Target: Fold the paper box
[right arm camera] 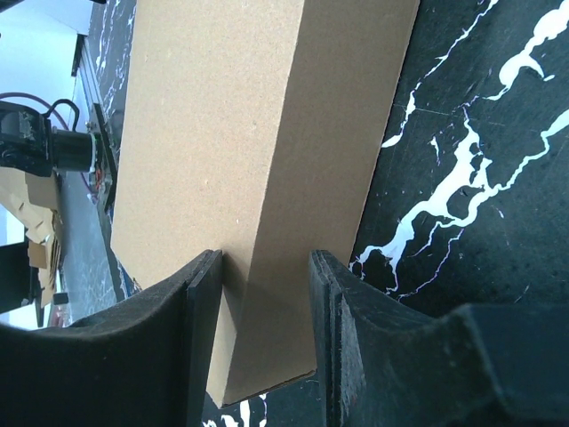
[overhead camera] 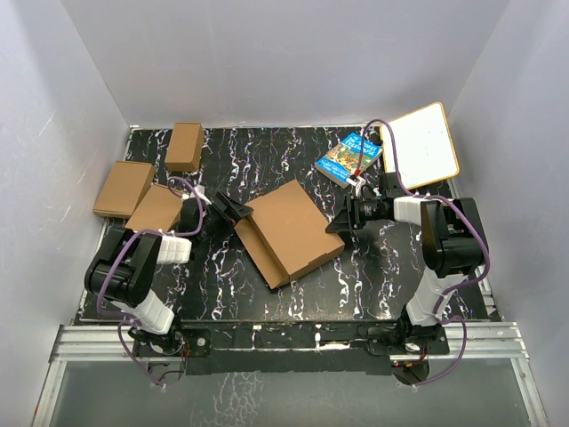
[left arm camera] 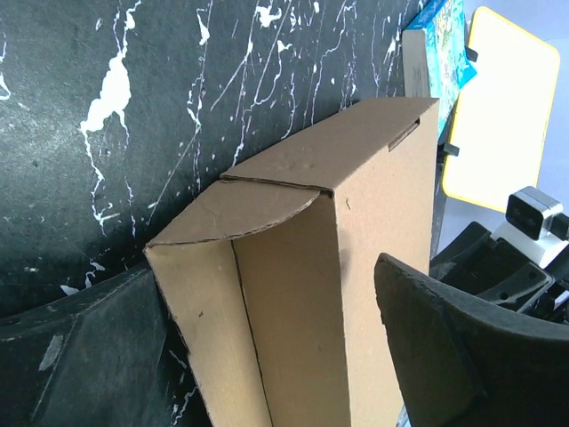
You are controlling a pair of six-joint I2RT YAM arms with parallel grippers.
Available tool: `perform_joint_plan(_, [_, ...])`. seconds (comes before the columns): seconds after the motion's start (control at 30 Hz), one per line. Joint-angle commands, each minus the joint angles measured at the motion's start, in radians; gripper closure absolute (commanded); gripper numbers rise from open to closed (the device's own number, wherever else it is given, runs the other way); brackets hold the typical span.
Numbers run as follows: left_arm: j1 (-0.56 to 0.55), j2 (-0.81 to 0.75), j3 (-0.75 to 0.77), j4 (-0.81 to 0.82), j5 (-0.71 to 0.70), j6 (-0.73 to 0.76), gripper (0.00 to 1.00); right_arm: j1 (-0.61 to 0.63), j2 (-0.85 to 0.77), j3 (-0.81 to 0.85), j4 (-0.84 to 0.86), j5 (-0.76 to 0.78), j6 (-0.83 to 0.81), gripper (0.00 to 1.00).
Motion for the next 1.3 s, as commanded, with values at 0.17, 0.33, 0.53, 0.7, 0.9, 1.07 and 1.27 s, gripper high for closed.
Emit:
perform_joint_plan(0.17, [0.007, 0.013, 0.057, -0.170, -0.054, 0.027, 0.25, 0.022, 0.038, 0.011, 0.007, 0.139, -0.076, 0.55])
perform_joint_plan(0.33, [0.004, 0.015, 0.085, -0.216, -0.054, 0.038, 0.32, 0.030, 0.037, 0.013, 0.003, 0.141, -0.081, 0.55])
perform_joint_plan(0.53, [-0.005, 0.022, 0.127, -0.281, -0.063, 0.056, 0.39, 0.035, 0.039, 0.015, 0.001, 0.144, -0.083, 0.56])
perform_joint_plan(0.7, [-0.015, 0.033, 0.154, -0.318, -0.073, 0.059, 0.50, 0.040, 0.041, 0.016, -0.001, 0.147, -0.086, 0.56])
perform_joint_plan(0.9, [-0.030, 0.048, 0.205, -0.382, -0.082, 0.065, 0.68, 0.043, 0.042, 0.018, -0.001, 0.147, -0.085, 0.56])
perform_joint_plan(1.07, [-0.037, 0.055, 0.223, -0.396, -0.084, 0.072, 0.73, 0.046, 0.042, 0.021, -0.003, 0.148, -0.087, 0.56])
perform_joint_plan(1.27, [-0.038, 0.035, 0.229, -0.420, -0.097, 0.094, 0.77, 0.045, 0.046, 0.025, -0.007, 0.151, -0.087, 0.56])
